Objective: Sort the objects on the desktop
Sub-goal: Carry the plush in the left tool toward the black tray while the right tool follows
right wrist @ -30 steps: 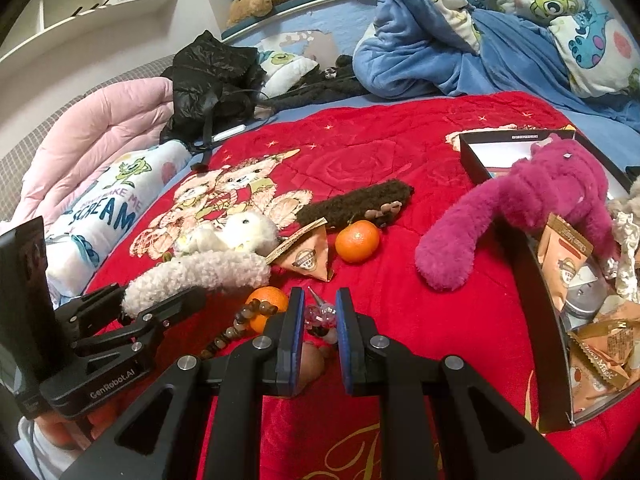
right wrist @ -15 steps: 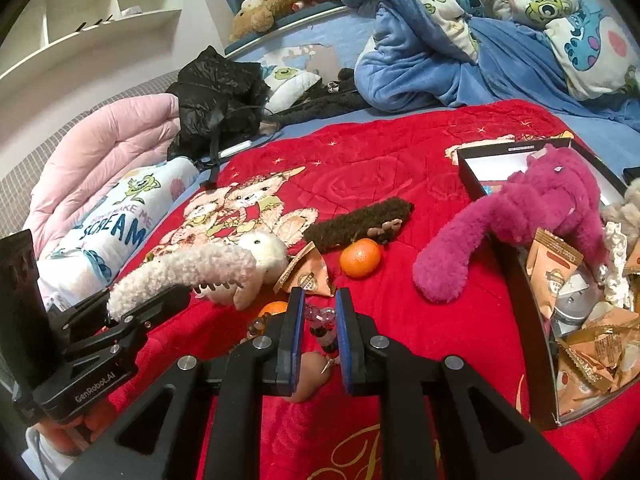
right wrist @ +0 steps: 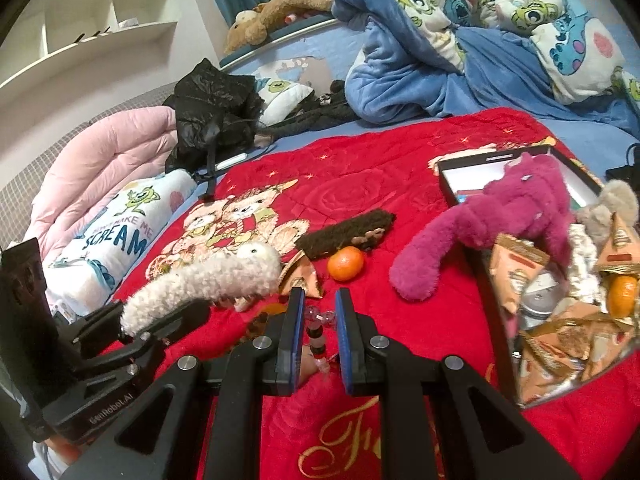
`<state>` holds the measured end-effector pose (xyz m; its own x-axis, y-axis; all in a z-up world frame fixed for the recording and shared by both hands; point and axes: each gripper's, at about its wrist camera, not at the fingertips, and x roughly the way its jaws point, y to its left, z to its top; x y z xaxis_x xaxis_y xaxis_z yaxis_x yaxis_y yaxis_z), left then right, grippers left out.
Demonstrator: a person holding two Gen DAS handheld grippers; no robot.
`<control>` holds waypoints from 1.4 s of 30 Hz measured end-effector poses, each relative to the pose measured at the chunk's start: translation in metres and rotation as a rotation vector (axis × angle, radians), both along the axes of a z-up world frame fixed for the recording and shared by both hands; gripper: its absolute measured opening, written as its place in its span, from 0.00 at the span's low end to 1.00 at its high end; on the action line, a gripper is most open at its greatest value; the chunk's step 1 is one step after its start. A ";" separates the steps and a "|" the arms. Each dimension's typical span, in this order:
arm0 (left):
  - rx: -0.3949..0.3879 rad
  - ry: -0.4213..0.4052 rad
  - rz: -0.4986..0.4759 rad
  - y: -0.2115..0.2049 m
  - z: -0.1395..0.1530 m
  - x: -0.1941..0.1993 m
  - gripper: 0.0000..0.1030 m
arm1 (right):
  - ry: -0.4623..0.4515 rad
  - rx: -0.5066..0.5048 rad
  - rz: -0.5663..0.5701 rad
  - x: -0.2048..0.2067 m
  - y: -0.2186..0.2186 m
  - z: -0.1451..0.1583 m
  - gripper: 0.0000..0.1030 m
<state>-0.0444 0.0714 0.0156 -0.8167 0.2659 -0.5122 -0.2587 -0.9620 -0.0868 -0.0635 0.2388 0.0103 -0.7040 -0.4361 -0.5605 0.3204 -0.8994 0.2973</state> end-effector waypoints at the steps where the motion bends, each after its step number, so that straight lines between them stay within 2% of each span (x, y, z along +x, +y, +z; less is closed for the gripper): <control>1: -0.001 0.001 -0.007 0.005 0.001 0.001 0.36 | 0.003 -0.001 -0.006 0.003 0.004 0.002 0.15; 12: 0.049 0.021 -0.105 0.069 0.013 0.014 0.36 | 0.049 -0.026 -0.087 0.034 0.065 0.025 0.13; 18: 0.038 0.018 -0.158 0.112 0.013 0.026 0.36 | 0.082 -0.085 -0.139 0.049 0.106 0.040 0.13; 24: 0.059 0.016 -0.161 0.136 0.015 0.029 0.36 | 0.052 -0.083 -0.150 0.052 0.122 0.039 0.12; 31: 0.061 0.020 -0.160 0.125 0.016 0.037 0.36 | 0.024 -0.064 -0.149 0.054 0.124 0.033 0.13; 34: 0.070 0.014 -0.142 0.115 0.013 0.037 0.36 | -0.006 -0.049 -0.149 0.051 0.116 0.028 0.13; 36: 0.045 0.024 -0.117 0.108 0.011 0.040 0.36 | -0.008 -0.044 -0.142 0.051 0.109 0.027 0.14; 38: 0.024 0.032 -0.097 0.101 0.010 0.044 0.36 | -0.005 -0.053 -0.126 0.051 0.102 0.027 0.15; 42: 0.032 0.028 -0.079 0.084 0.009 0.051 0.36 | -0.031 -0.073 -0.098 0.050 0.088 0.015 0.16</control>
